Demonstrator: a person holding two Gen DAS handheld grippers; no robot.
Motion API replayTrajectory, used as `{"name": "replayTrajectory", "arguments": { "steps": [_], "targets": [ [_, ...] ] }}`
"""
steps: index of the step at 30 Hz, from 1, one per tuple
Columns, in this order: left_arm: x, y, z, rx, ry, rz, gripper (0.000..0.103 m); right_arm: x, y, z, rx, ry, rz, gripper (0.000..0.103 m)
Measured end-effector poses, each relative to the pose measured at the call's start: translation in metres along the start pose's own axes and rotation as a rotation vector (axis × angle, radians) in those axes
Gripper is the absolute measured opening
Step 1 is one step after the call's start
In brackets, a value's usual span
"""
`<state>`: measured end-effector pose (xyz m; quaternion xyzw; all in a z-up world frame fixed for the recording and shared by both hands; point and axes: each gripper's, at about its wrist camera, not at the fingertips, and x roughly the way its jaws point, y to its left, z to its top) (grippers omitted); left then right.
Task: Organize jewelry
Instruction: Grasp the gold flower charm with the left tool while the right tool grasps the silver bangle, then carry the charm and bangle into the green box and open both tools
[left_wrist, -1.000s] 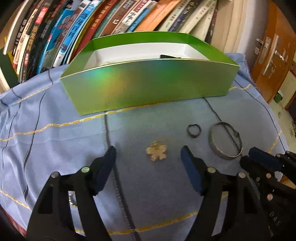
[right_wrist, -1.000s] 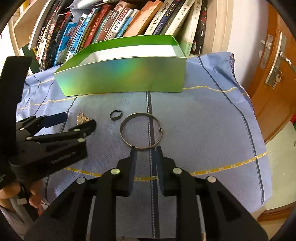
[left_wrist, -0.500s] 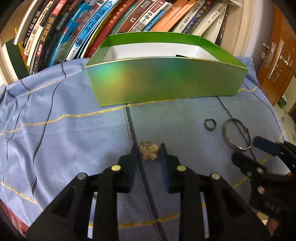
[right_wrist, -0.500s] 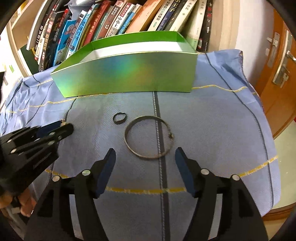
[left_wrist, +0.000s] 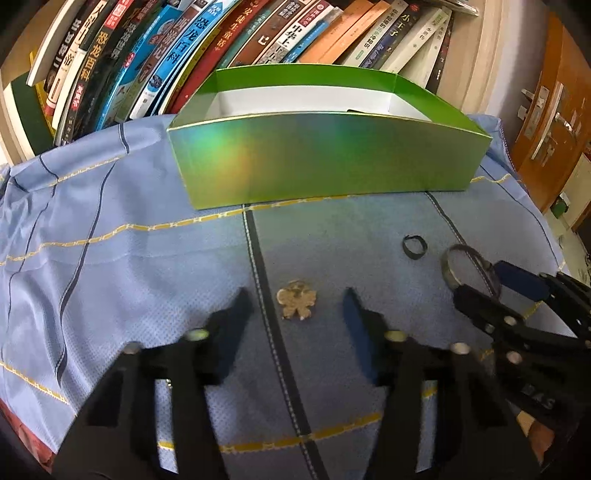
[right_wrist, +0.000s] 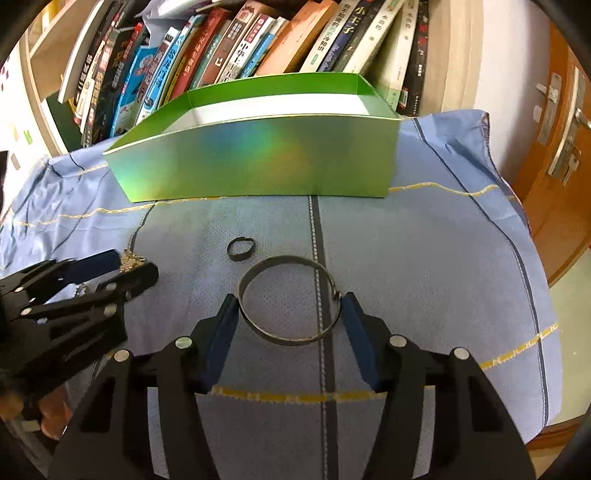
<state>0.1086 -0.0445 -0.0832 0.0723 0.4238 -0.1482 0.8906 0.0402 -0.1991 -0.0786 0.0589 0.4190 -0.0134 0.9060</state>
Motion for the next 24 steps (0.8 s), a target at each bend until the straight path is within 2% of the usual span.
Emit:
{"name": "replayTrajectory", "arguments": {
  "steps": [4,8,9,10,11,12,17,18,19,20,21,23,24],
  "targets": [
    [-0.001,0.001,0.001,-0.009,-0.004,-0.011,0.025,-0.009,-0.006,0.000,0.016,-0.016,-0.014,0.057],
    [-0.003,0.004,-0.001,0.002,-0.002,-0.029,0.024,-0.006,-0.005,0.000,0.008,-0.009,-0.032,0.057],
    [-0.004,0.003,-0.002,0.011,-0.003,-0.029,0.026,-0.004,-0.003,-0.002,0.004,-0.003,-0.037,0.057],
    [-0.004,0.003,-0.003,0.018,-0.002,-0.035,0.037,-0.002,-0.003,-0.003,0.002,0.002,-0.037,0.057],
    [-0.005,0.003,-0.004,0.019,-0.003,-0.045,0.056,0.000,-0.003,-0.004,0.002,0.007,-0.034,0.057],
    [-0.006,0.003,-0.004,0.016,-0.006,-0.048,0.062,0.001,-0.002,-0.005,0.002,0.008,-0.036,0.057],
    [-0.001,0.002,-0.002,0.018,-0.010,-0.034,0.063,0.002,-0.001,-0.006,-0.011,-0.002,-0.062,0.058],
    [-0.001,0.001,-0.001,0.021,-0.014,-0.028,0.059,0.003,0.000,-0.006,-0.013,-0.004,-0.074,0.061],
    [0.000,0.000,-0.001,0.025,-0.022,-0.013,0.050,0.004,0.000,-0.006,-0.014,-0.006,-0.083,0.063],
    [0.000,-0.001,0.000,0.028,-0.031,-0.007,0.041,0.005,0.002,-0.007,-0.017,-0.009,-0.094,0.064],
    [0.000,-0.001,0.000,0.026,-0.033,-0.013,0.038,0.005,0.003,-0.008,-0.021,-0.012,-0.101,0.064],
    [0.000,-0.001,0.001,0.026,-0.036,-0.012,0.021,0.006,0.003,-0.008,-0.015,-0.019,-0.101,0.063],
    [0.000,0.000,0.001,0.024,-0.034,-0.016,0.021,0.005,0.003,-0.008,-0.014,-0.022,-0.101,0.058]
  ]
}}
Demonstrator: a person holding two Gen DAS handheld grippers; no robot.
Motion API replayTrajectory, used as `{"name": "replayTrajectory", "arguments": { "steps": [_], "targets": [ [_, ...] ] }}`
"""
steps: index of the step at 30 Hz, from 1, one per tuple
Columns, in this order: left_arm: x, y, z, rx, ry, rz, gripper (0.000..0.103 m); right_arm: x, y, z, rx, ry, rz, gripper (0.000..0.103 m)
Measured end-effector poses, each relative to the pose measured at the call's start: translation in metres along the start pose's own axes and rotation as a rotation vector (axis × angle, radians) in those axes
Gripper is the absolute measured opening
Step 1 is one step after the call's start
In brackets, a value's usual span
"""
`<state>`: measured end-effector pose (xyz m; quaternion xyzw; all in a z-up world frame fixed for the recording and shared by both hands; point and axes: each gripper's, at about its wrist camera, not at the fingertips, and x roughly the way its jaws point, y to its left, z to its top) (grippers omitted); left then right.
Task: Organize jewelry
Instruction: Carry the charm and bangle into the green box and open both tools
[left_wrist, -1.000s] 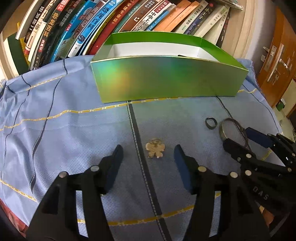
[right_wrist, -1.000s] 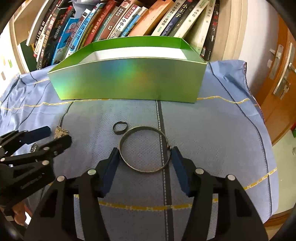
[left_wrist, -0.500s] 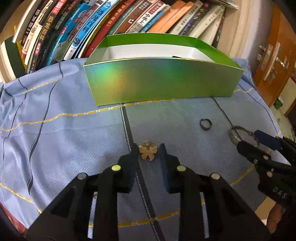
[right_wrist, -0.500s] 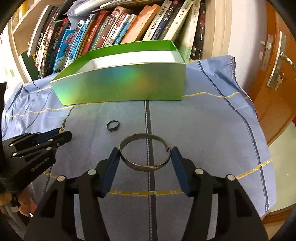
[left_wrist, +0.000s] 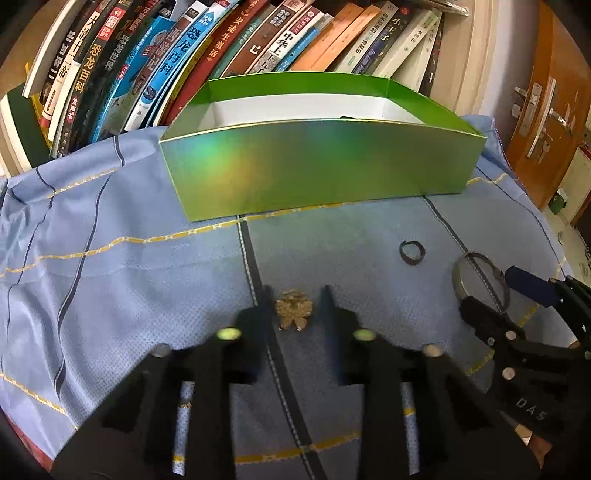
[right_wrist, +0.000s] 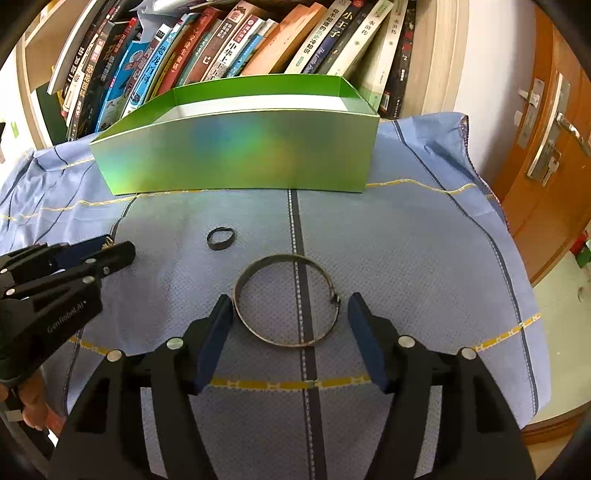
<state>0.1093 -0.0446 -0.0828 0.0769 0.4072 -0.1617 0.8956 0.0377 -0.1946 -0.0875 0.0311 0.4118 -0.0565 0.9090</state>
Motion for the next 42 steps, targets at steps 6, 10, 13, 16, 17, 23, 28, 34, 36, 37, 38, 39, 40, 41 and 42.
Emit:
{"name": "replayTrajectory", "arguments": {
  "steps": [6,10,13,16,17,23,28,34,36,37,38,39,40,41,42],
  "targets": [
    [-0.004,0.007,-0.002,-0.030,0.002,-0.006,0.021,-0.003,-0.005,0.000,0.018,-0.001,0.032,0.058],
    [-0.013,0.006,-0.003,-0.020,-0.018,-0.005,0.021,-0.014,-0.012,0.004,0.040,-0.029,0.044,0.058],
    [-0.020,0.003,-0.003,-0.016,-0.034,-0.009,0.021,-0.025,-0.017,0.009,0.053,-0.057,0.051,0.058],
    [-0.023,0.002,-0.003,-0.018,-0.042,-0.012,0.021,-0.034,-0.018,0.013,0.053,-0.081,0.049,0.058],
    [-0.025,0.003,-0.003,-0.019,-0.046,-0.012,0.021,-0.036,-0.018,0.014,0.050,-0.087,0.050,0.058],
    [-0.026,0.006,-0.003,-0.027,-0.050,-0.002,0.021,-0.032,-0.011,0.014,0.033,-0.076,0.020,0.058],
    [-0.027,0.009,-0.005,-0.035,-0.054,0.021,0.021,-0.025,-0.003,0.009,0.019,-0.060,-0.012,0.058],
    [-0.033,0.010,-0.006,-0.040,-0.072,0.049,0.021,-0.027,-0.001,0.012,0.025,-0.067,-0.020,0.058],
    [-0.038,0.012,-0.003,-0.045,-0.088,0.057,0.021,-0.034,0.000,0.018,0.030,-0.090,-0.024,0.058],
    [-0.042,0.013,-0.001,-0.048,-0.101,0.064,0.021,-0.038,0.000,0.022,0.031,-0.105,-0.026,0.058],
    [-0.047,0.014,0.002,-0.048,-0.116,0.074,0.021,-0.041,0.000,0.025,0.031,-0.117,-0.029,0.058],
    [-0.050,0.015,0.005,-0.047,-0.129,0.079,0.021,-0.046,0.001,0.030,0.030,-0.135,-0.034,0.058],
    [-0.055,0.015,0.009,-0.048,-0.147,0.087,0.021,-0.050,0.002,0.035,0.024,-0.151,-0.038,0.058],
    [-0.059,0.016,0.013,-0.048,-0.162,0.093,0.021,-0.053,0.003,0.040,0.019,-0.164,-0.041,0.058],
    [-0.062,0.016,0.016,-0.049,-0.173,0.096,0.021,-0.057,0.004,0.046,0.014,-0.180,-0.044,0.058]
  ]
}}
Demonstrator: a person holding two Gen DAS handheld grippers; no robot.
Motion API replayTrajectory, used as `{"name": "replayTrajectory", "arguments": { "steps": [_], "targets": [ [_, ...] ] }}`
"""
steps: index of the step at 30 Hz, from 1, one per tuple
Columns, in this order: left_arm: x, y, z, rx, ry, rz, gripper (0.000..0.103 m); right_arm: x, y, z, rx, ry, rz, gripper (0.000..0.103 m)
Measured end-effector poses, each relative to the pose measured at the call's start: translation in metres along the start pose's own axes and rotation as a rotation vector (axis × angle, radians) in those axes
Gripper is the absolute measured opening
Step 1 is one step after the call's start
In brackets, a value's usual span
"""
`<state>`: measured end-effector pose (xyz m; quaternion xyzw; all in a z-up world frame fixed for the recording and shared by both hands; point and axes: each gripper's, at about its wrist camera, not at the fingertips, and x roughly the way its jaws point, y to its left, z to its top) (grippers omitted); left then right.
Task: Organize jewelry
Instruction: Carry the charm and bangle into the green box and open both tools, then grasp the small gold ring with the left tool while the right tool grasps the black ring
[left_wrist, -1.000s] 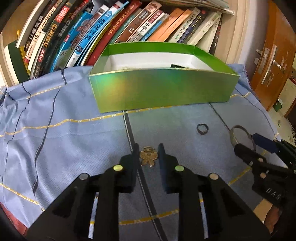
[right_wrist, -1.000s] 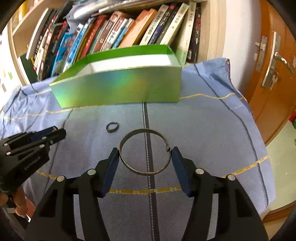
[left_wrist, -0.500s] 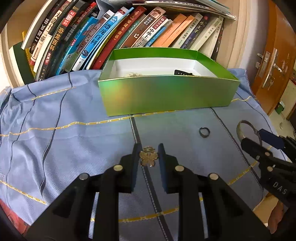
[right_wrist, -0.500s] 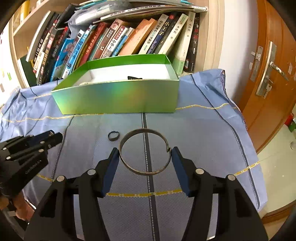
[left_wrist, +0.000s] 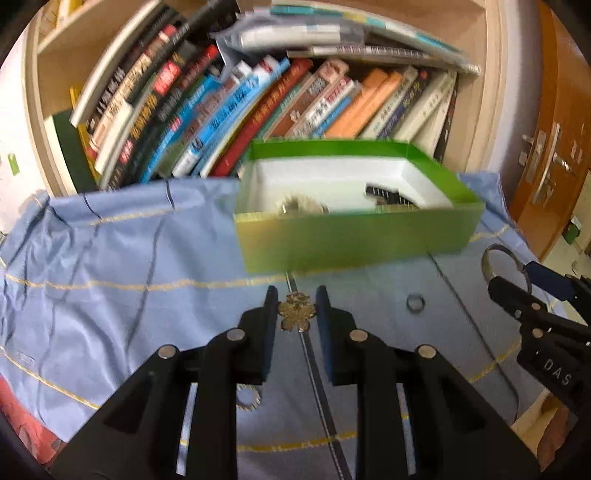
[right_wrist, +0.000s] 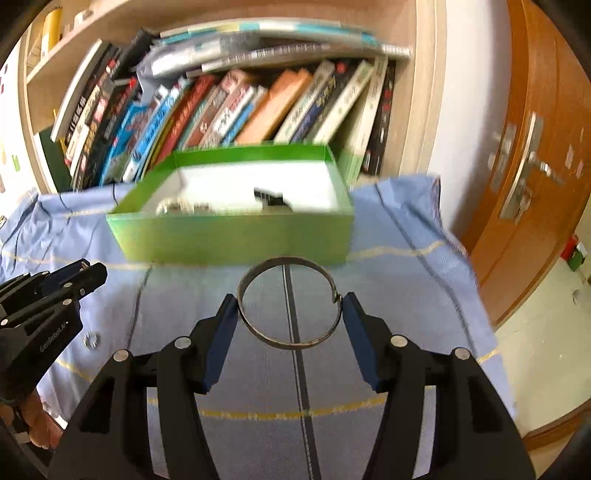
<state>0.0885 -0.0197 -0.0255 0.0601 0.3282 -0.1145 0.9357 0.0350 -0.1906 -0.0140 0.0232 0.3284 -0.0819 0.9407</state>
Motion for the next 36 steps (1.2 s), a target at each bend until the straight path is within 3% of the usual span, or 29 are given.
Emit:
{"name": "replayTrajectory", "arguments": {
  "steps": [9,13,18,22,29,30,31,32,34,36],
  "targets": [
    [-0.020,0.001,0.043,0.009,-0.106,-0.008,0.021,-0.026,0.005,0.053,-0.016,-0.127,0.027,0.058],
    [-0.012,0.002,0.078,0.007,-0.143,-0.010,0.021,-0.019,0.003,0.088,-0.007,-0.167,0.032,0.058],
    [0.044,0.006,0.123,-0.018,-0.056,-0.055,0.021,0.039,0.003,0.116,0.030,-0.062,0.077,0.058],
    [0.086,0.010,0.128,-0.037,0.014,-0.008,0.021,0.085,0.006,0.115,0.046,0.020,0.053,0.058],
    [0.124,0.008,0.126,-0.030,0.098,-0.016,0.021,0.128,0.006,0.112,0.059,0.102,0.042,0.058],
    [0.127,0.008,0.125,-0.025,0.108,-0.017,0.023,0.131,0.006,0.111,0.056,0.112,0.036,0.059],
    [0.129,0.008,0.124,-0.020,0.117,-0.020,0.033,0.130,0.006,0.110,0.055,0.112,0.030,0.061],
    [0.130,0.008,0.123,-0.017,0.121,-0.018,0.052,0.127,0.005,0.109,0.054,0.106,0.027,0.066],
    [0.123,0.008,0.122,-0.010,0.091,0.005,0.069,0.114,0.002,0.107,0.055,0.074,0.030,0.079],
    [0.110,0.008,0.121,-0.003,0.063,0.017,0.069,0.094,-0.002,0.102,0.047,0.042,0.025,0.080]
  ]
}}
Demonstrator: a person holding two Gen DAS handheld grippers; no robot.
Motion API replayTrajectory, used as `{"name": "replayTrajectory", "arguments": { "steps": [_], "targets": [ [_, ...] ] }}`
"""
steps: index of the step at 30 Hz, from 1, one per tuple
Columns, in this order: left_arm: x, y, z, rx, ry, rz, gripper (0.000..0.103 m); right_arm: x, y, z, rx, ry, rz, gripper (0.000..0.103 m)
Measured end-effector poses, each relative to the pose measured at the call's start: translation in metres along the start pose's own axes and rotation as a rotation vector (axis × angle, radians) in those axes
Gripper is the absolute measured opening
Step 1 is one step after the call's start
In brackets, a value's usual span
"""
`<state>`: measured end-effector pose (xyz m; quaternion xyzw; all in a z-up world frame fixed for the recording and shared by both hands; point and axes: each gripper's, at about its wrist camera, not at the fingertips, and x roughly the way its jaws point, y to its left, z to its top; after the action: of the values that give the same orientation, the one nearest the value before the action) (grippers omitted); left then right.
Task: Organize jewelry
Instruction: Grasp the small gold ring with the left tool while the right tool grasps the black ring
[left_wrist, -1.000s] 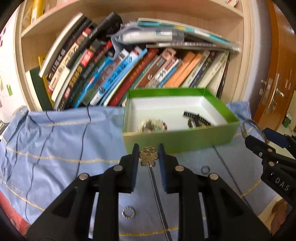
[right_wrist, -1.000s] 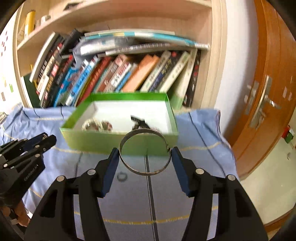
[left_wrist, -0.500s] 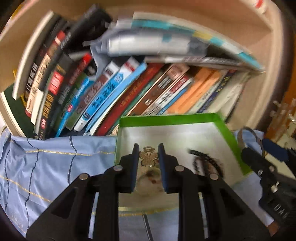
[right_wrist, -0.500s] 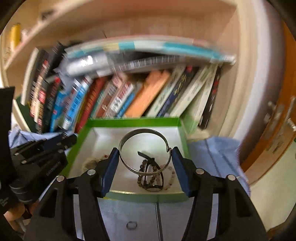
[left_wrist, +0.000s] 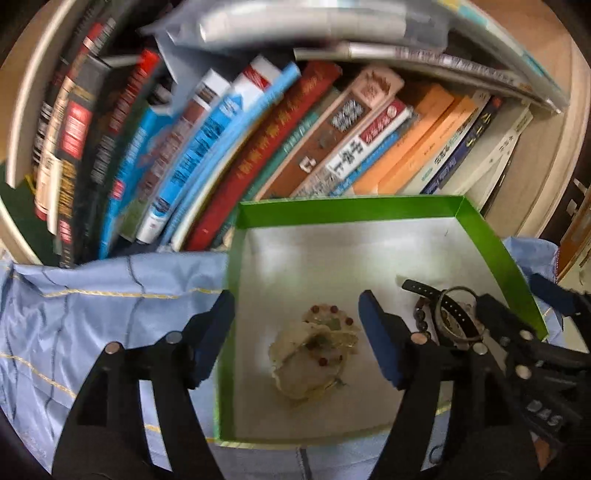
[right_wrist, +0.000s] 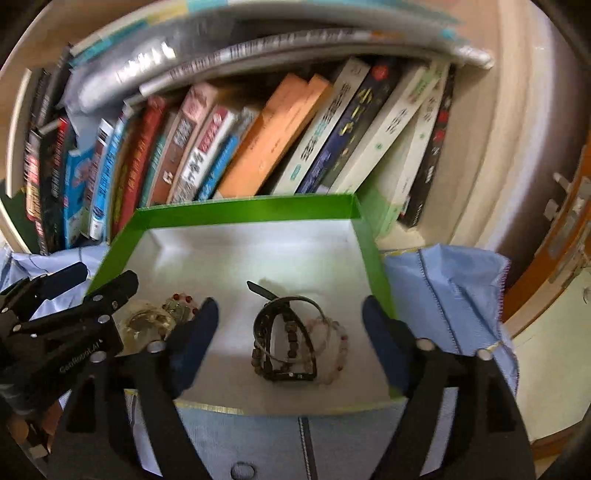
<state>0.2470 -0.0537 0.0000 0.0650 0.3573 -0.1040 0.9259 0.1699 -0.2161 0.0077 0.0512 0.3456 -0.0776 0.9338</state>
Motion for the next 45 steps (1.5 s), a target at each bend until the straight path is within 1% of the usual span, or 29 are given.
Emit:
{"name": "replayTrajectory", "arguments": {
  "steps": [2,4,6,7,8,9,11,12,15,16,17,18,19,20,22,24,26,28,32,36,37,38,39,40,41,43,45],
  "targets": [
    [-0.016,0.003,-0.004,-0.002,-0.028,-0.001,0.071,-0.021,-0.005,-0.011,-0.011,-0.025,-0.004,0.080],
    [-0.039,0.014,-0.019,-0.017,-0.068,0.029,0.075,-0.040,-0.014,-0.030,-0.007,-0.026,0.000,0.080],
    [-0.059,0.026,-0.039,-0.033,-0.089,0.039,0.077,-0.048,-0.020,-0.049,-0.001,0.000,0.022,0.080],
    [-0.068,0.031,-0.050,-0.042,-0.094,0.036,0.078,-0.050,-0.020,-0.064,-0.013,0.030,0.044,0.080],
    [-0.076,0.038,-0.064,-0.055,-0.094,0.037,0.080,-0.049,-0.019,-0.073,-0.023,0.050,0.055,0.080],
    [-0.084,0.043,-0.079,-0.064,-0.085,0.044,0.080,-0.046,-0.017,-0.083,-0.037,0.073,0.067,0.080],
    [-0.091,0.048,-0.100,-0.059,-0.060,0.047,0.080,-0.035,-0.005,-0.098,-0.075,0.119,0.089,0.080],
    [-0.092,0.049,-0.116,-0.049,-0.028,0.047,0.080,-0.031,0.000,-0.104,-0.091,0.136,0.099,0.080],
    [-0.088,0.050,-0.146,-0.041,0.054,0.028,0.080,-0.015,0.019,-0.113,-0.137,0.181,0.137,0.080],
    [-0.087,0.050,-0.156,-0.045,0.081,0.020,0.080,-0.011,0.025,-0.114,-0.154,0.190,0.129,0.078],
    [-0.087,0.049,-0.164,-0.042,0.104,0.008,0.080,-0.009,0.030,-0.115,-0.168,0.194,0.121,0.074],
    [-0.087,0.050,-0.169,-0.041,0.114,-0.005,0.080,-0.006,0.034,-0.115,-0.182,0.202,0.117,0.062],
    [-0.089,0.048,-0.174,-0.038,0.119,-0.014,0.080,-0.003,0.037,-0.117,-0.188,0.215,0.119,0.058],
    [-0.090,0.044,-0.178,-0.027,0.121,-0.014,0.080,0.000,0.039,-0.118,-0.187,0.227,0.124,0.055],
    [-0.092,0.040,-0.181,-0.012,0.120,-0.023,0.080,0.005,0.040,-0.120,-0.182,0.241,0.115,0.054],
    [-0.092,0.037,-0.183,-0.011,0.122,-0.050,0.080,0.006,0.042,-0.123,-0.183,0.236,0.111,0.054],
    [-0.089,0.035,-0.185,-0.005,0.130,-0.058,0.080,0.005,0.044,-0.123,-0.186,0.235,0.118,0.044],
    [-0.085,0.035,-0.185,-0.009,0.141,-0.064,0.080,0.002,0.047,-0.124,-0.196,0.236,0.126,0.020],
    [-0.082,0.038,-0.187,-0.036,0.148,-0.065,0.080,-0.008,0.043,-0.131,-0.193,0.237,0.114,0.020],
    [-0.080,0.039,-0.188,-0.042,0.152,-0.059,0.080,-0.022,0.034,-0.144,-0.167,0.228,0.078,0.020],
    [-0.079,0.038,-0.188,-0.043,0.156,-0.058,0.079,-0.027,0.030,-0.149,-0.154,0.224,0.069,0.020],
    [-0.078,0.038,-0.188,-0.048,0.158,-0.062,0.069,-0.032,0.026,-0.152,-0.143,0.223,0.064,0.020],
    [-0.076,0.038,-0.188,-0.053,0.166,-0.067,0.063,-0.035,0.022,-0.154,-0.132,0.223,0.060,0.021],
    [-0.076,0.038,-0.187,-0.056,0.164,-0.065,0.059,-0.037,0.019,-0.156,-0.118,0.224,0.056,0.022],
    [-0.075,0.037,-0.186,-0.059,0.162,-0.066,0.059,-0.039,0.015,-0.157,-0.108,0.224,0.050,0.023],
    [-0.074,0.034,-0.186,-0.051,0.157,-0.059,0.057,-0.041,0.009,-0.158,-0.083,0.223,0.040,0.030],
    [-0.073,0.029,-0.186,-0.039,0.146,-0.047,0.051,-0.043,0.003,-0.159,-0.065,0.217,0.044,0.032]
  ]
}}
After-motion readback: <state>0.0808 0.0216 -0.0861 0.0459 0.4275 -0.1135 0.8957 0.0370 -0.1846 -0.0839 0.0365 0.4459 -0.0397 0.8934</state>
